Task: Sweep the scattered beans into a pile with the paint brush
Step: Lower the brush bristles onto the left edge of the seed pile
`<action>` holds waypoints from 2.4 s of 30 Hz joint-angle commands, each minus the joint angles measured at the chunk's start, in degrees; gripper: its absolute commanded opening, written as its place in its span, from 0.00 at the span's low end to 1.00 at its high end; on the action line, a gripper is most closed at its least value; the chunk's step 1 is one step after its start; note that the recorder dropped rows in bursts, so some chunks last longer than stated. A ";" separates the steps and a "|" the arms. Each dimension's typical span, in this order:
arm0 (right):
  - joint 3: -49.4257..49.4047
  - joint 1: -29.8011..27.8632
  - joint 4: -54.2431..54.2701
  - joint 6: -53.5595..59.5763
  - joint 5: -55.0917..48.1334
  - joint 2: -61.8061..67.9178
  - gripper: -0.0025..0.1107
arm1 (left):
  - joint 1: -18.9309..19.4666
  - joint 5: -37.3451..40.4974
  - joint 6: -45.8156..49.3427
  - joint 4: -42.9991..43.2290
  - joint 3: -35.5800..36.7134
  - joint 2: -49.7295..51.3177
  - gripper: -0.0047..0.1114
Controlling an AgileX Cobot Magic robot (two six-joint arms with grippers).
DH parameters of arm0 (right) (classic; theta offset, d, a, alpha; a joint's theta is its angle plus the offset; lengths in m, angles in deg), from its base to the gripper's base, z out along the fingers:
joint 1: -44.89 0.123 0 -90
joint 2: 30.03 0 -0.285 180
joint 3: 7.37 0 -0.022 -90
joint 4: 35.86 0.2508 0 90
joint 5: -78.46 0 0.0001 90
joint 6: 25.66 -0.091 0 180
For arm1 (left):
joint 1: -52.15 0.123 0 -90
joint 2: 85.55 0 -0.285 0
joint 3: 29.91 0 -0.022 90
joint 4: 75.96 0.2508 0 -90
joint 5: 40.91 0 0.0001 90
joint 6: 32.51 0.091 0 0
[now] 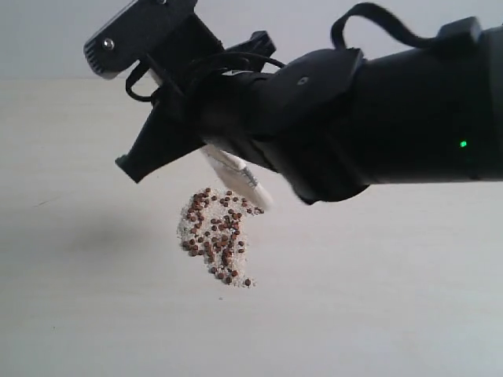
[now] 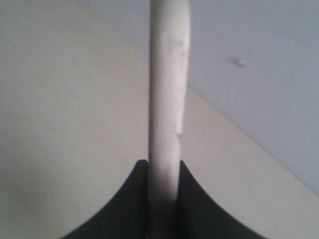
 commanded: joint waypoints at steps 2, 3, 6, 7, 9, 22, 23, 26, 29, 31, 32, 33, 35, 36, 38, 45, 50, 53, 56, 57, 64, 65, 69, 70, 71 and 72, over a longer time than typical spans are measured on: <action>-2.58 -6.36 -16.62 -10.05 -20.74 -2.14 0.02 | 0.20 0.02 0.19 -0.30 0.19 -0.52 0.04; -2.90 -7.12 -16.62 -10.57 -20.74 -2.14 0.02 | 0.20 0.02 0.19 -0.30 0.19 -0.52 0.04; -4.14 -7.68 -16.73 -9.91 -22.10 -2.14 0.02 | 0.20 0.02 0.19 -0.30 0.19 -0.52 0.04; -4.40 -7.68 -17.10 -8.74 -23.32 -2.14 0.02 | 0.20 0.02 0.19 -0.30 0.19 -0.52 0.04; -4.55 -7.68 -17.29 -4.41 -27.06 -2.29 0.02 | 0.20 0.02 0.19 -0.30 0.19 -0.52 0.04; 0.55 -33.58 6.12 34.14 -87.58 -0.73 0.02 | 0.20 0.02 0.19 -0.30 0.19 -0.52 0.04; 0.55 -35.26 8.94 34.14 -90.71 0.98 0.02 | 0.20 0.02 0.19 -0.30 0.19 -0.52 0.04; -2.85 -36.38 16.32 33.00 -90.71 4.96 0.02 | 0.20 0.02 0.19 -0.30 0.19 -0.52 0.04; -9.05 -35.25 21.05 33.51 -90.71 7.83 0.02 | 0.20 0.02 0.19 -0.30 0.19 -0.52 0.04; -11.23 -34.83 21.50 33.51 -90.71 7.96 0.02 | 0.20 0.02 0.19 -0.30 0.19 -0.52 0.04; -12.18 -34.28 21.63 33.51 -90.71 7.96 0.02 | 0.20 0.02 0.19 -0.30 0.19 -0.52 0.04; -12.76 -33.96 21.79 33.51 -90.71 7.96 0.02 | 0.20 0.02 0.19 -0.30 0.19 -0.52 0.04; -13.52 -33.17 21.79 33.51 -90.71 7.96 0.02 | 0.20 0.02 0.19 -0.30 0.19 -0.52 0.04; -13.61 -32.99 21.79 33.51 -90.71 7.96 0.02 | 0.20 0.02 0.19 -0.30 0.19 -0.52 0.04; -13.73 -32.63 21.67 33.51 -90.71 8.08 0.02 | 0.20 0.02 0.19 -0.30 0.19 -0.52 0.04; -14.16 -32.68 21.49 33.51 -90.71 12.44 0.02 | 0.20 0.02 0.19 -0.30 0.19 -0.52 0.04; -11.40 -32.68 21.49 33.51 -90.71 16.87 0.02 | 0.20 0.02 0.19 -0.30 0.19 -0.52 0.04; -9.10 -32.68 21.29 33.51 -90.71 19.27 0.02 | 0.20 0.02 0.19 -0.30 0.19 -0.52 0.04; -6.54 -32.68 21.29 33.51 -90.71 21.40 0.02 | 0.20 0.02 0.19 -0.30 0.19 -0.52 0.04; -5.65 -32.80 21.16 33.51 -90.71 22.05 0.02 | 0.20 0.02 0.19 -0.30 0.19 -0.52 0.04; -1.53 -32.80 20.39 33.51 -89.28 24.73 0.02 | 0.20 0.02 0.19 -0.30 0.19 -0.52 0.04; -1.01 -32.80 20.31 33.51 -88.73 24.95 0.02 | 0.20 0.02 0.19 -0.30 0.19 -0.52 0.04; 0.83 -32.80 19.42 33.51 -87.06 24.95 0.02 | 0.20 0.02 0.19 -0.30 0.19 -0.52 0.04; 1.29 -32.80 19.20 33.51 -86.23 24.95 0.02 | 0.20 0.02 0.19 -0.30 0.19 -0.52 0.04; 2.07 -32.80 19.09 33.51 -83.71 24.95 0.02 | 0.20 0.02 0.19 -0.30 0.19 -0.52 0.04; 2.78 -32.80 19.09 33.51 -81.51 24.95 0.02 | 0.20 0.02 0.19 -0.30 0.19 -0.52 0.04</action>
